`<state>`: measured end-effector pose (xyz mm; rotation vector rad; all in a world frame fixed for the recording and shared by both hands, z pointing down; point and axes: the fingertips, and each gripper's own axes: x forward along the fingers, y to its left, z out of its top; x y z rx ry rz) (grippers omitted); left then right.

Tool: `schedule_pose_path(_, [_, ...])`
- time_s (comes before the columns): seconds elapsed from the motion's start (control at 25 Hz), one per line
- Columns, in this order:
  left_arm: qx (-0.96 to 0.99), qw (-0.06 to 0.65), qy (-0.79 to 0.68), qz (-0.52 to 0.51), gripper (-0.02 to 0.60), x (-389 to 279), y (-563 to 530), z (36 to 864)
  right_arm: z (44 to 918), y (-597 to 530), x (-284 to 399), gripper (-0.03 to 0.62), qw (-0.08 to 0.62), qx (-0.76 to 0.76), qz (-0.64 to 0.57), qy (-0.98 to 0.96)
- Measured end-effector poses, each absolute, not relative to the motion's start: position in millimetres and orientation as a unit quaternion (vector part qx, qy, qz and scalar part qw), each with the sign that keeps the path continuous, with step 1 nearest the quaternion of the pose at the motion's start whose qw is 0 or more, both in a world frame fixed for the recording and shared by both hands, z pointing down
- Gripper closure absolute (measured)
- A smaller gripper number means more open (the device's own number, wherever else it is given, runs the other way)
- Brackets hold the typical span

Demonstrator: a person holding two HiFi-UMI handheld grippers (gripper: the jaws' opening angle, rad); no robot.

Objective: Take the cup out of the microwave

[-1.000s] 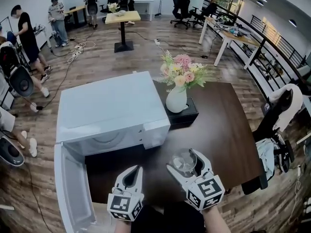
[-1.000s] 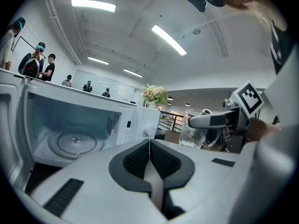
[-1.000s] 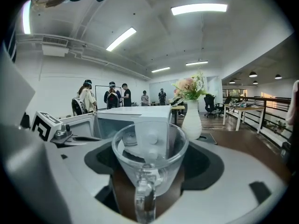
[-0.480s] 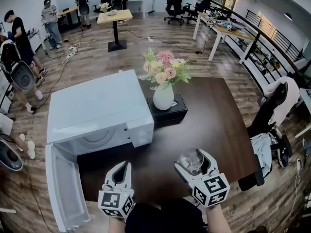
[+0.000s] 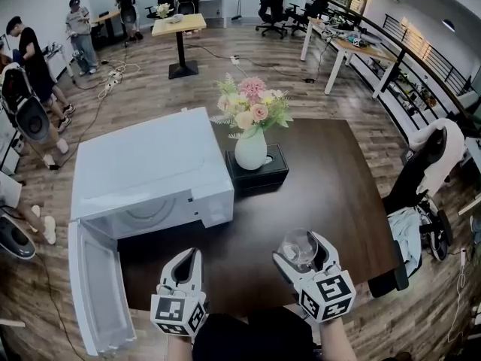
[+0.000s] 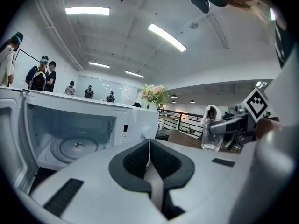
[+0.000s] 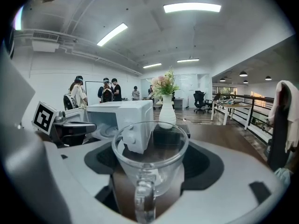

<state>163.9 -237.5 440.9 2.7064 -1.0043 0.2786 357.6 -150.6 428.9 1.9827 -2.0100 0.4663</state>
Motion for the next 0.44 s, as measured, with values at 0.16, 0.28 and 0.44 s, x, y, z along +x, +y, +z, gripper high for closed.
schedule_pose_path(0.16, [0.925,0.119,-0.348,0.095,0.575,162.2,-240.0,439.6,430.0,-152.5,357.4,0.203,0.138,0.686,0.163,-0.695])
schedule_pose_path(0.28, [0.924,0.118,-0.35,0.096,0.575,161.4,-242.0,439.4,431.9,-153.9,356.5,0.203,0.139,0.685,0.166,-0.696])
schedule_pose_path(0.44, [0.924,0.119,-0.351,0.096,0.575,160.7,-243.7,440.9,435.0,-155.2,356.5,0.203,0.138,0.685,0.17,-0.695])
